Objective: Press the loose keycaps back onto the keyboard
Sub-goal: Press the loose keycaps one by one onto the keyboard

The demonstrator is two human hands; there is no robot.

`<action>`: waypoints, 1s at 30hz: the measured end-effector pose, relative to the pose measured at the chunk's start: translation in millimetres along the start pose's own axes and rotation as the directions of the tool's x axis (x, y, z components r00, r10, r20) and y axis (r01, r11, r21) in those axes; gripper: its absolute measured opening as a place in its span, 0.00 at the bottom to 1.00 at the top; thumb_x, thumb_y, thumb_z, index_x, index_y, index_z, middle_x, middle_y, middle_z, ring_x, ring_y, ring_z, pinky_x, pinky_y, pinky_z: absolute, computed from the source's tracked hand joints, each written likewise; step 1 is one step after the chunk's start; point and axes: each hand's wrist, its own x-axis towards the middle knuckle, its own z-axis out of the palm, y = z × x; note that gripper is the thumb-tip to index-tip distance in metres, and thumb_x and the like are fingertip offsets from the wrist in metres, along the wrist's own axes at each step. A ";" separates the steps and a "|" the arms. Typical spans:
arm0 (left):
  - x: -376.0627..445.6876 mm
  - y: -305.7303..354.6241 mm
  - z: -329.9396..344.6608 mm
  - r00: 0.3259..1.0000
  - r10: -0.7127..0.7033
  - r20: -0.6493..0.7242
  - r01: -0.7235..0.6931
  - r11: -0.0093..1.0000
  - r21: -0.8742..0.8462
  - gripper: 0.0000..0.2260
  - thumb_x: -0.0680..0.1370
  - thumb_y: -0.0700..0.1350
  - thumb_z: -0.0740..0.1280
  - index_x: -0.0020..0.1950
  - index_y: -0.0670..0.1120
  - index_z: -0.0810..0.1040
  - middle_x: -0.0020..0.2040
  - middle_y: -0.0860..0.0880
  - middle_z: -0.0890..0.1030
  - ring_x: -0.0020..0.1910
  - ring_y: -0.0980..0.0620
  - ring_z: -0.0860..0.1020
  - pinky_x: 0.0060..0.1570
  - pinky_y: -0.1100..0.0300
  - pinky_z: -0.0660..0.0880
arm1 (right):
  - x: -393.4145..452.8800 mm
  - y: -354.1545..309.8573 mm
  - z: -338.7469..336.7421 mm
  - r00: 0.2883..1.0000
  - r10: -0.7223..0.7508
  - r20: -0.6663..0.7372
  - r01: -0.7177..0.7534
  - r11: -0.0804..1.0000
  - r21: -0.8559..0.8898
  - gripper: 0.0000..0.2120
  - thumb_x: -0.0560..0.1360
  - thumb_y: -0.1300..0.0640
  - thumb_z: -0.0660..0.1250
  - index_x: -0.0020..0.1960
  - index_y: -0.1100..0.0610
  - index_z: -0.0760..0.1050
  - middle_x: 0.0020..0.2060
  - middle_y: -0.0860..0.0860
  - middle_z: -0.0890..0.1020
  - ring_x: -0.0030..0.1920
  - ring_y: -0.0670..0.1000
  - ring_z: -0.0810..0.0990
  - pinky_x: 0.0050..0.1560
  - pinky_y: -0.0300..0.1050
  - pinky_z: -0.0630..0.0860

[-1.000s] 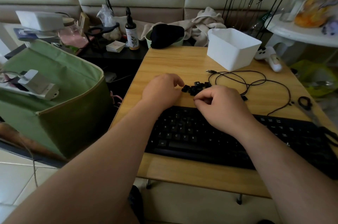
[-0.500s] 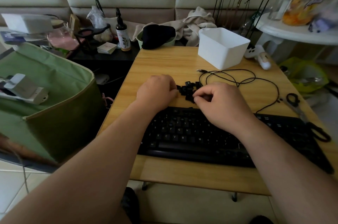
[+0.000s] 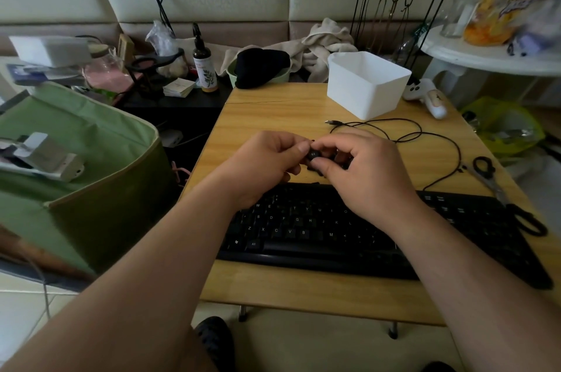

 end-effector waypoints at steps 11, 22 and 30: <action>-3.8 3.4 -0.1 1.000 -0.006 0.028 0.007 0.999 -0.052 0.09 0.85 0.44 0.65 0.56 0.48 0.85 0.44 0.52 0.82 0.40 0.57 0.75 0.44 0.59 0.73 | -2.1 -3.9 -0.1 0.999 -0.002 -0.049 0.002 1.000 0.001 0.10 0.72 0.56 0.79 0.53 0.48 0.86 0.42 0.42 0.82 0.42 0.37 0.79 0.42 0.26 0.71; -11.0 8.9 -18.0 0.998 0.051 0.037 -0.042 0.976 -0.215 0.06 0.82 0.37 0.68 0.53 0.47 0.81 0.42 0.48 0.84 0.43 0.53 0.80 0.46 0.59 0.75 | 1.4 -16.0 11.6 0.993 0.029 -0.116 -0.015 0.992 0.124 0.08 0.73 0.54 0.79 0.52 0.50 0.86 0.43 0.39 0.81 0.41 0.40 0.80 0.41 0.30 0.74; -17.7 7.0 -29.9 0.998 0.035 0.046 -0.027 0.987 -0.160 0.04 0.82 0.37 0.69 0.54 0.45 0.77 0.46 0.44 0.86 0.49 0.49 0.83 0.47 0.59 0.76 | 5.0 -18.2 21.5 0.997 0.040 -0.061 -0.033 0.993 0.117 0.05 0.75 0.55 0.78 0.51 0.49 0.86 0.44 0.39 0.80 0.41 0.38 0.77 0.43 0.28 0.70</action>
